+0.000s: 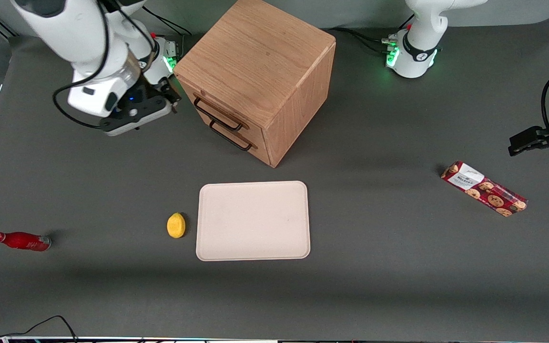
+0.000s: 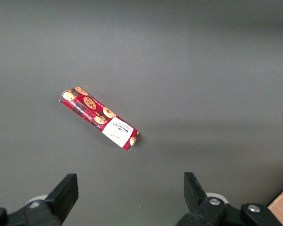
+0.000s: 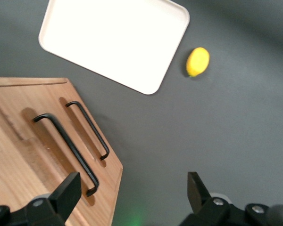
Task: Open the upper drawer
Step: 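Move the right gripper to the upper drawer's black handle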
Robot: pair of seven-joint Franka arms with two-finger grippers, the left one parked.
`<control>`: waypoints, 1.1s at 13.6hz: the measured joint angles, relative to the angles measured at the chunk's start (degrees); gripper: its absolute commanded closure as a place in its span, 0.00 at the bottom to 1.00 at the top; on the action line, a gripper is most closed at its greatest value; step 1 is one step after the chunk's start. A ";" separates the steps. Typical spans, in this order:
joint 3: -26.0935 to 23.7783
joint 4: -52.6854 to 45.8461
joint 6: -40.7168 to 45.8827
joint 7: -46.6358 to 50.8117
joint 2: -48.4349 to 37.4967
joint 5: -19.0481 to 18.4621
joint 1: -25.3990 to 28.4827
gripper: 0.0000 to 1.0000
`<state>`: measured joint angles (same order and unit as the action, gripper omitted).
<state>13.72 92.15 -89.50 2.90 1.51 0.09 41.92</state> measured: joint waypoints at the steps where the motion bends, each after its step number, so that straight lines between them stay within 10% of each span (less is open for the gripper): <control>1: 0.00 0.00 0.00 0.00 0.28 0.00 0.52 0.00; 15: 0.24 3.66 0.36 -12.31 5.12 10.29 0.61 0.00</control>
<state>13.96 95.81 -89.14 -9.41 6.63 10.38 42.53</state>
